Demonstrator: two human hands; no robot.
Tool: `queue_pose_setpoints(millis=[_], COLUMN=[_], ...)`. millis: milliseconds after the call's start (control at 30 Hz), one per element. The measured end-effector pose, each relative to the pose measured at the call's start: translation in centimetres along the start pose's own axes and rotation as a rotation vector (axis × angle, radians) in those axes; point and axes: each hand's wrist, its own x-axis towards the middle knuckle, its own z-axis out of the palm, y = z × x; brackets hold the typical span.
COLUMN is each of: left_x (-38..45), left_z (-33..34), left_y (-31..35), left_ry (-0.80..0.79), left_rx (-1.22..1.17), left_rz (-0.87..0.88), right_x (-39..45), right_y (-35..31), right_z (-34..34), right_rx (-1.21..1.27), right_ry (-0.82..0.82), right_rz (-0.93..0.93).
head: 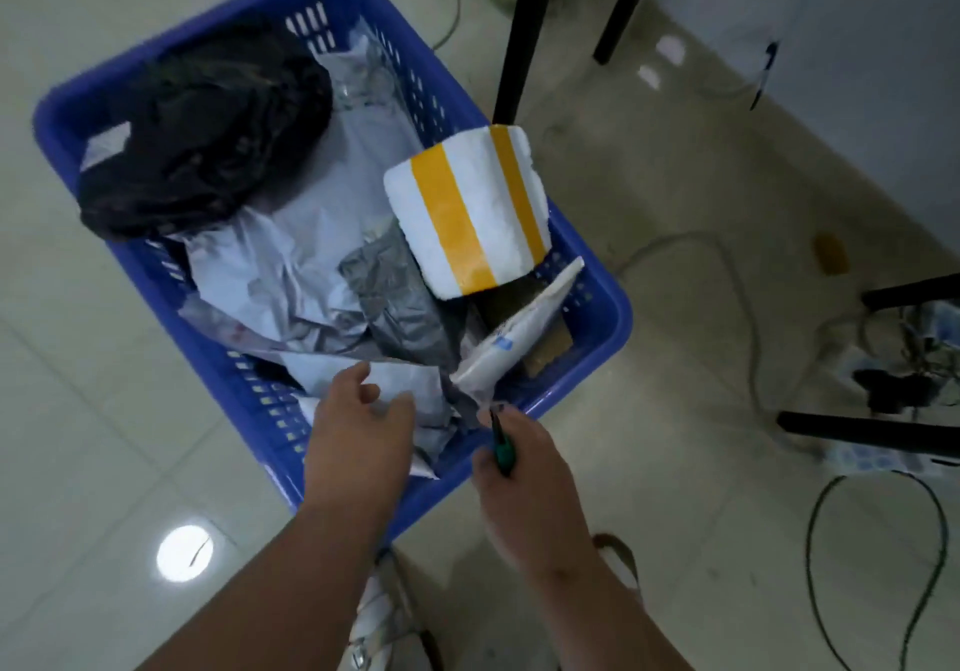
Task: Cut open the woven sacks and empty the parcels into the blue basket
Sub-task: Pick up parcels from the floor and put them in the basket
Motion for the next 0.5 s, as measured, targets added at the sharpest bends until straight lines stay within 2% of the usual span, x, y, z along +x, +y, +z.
queue_pose_setpoints(millis=[100,167,233,367,500], left_x=[1.4,2.2,3.2,5.9,8.4], left_z=[-4.5,-6.9,-8.4,-9.4,-8.6], left_y=[-1.8,-2.3,-2.5,-3.4,-3.5], left_ry=[0.142,0.188,0.204,0.119,0.039], left_rx=[0.093,0.116,0.130,0.073,-0.036], left_rz=[-0.011,-0.051,-0.104,-0.177,-0.302], right_x=[-0.3,0.6,0.3,1.9,4.6], right_y=[1.2,0.8,1.1,1.1,1.9], right_z=[2.3,3.4,4.3,5.5,6.0], right_rx=[0.103,0.118,0.104,-0.003,-0.006], right_ry=[0.052,0.069,0.092,0.130,-0.018], right_rz=[0.165,0.303,0.357,0.359,0.421])
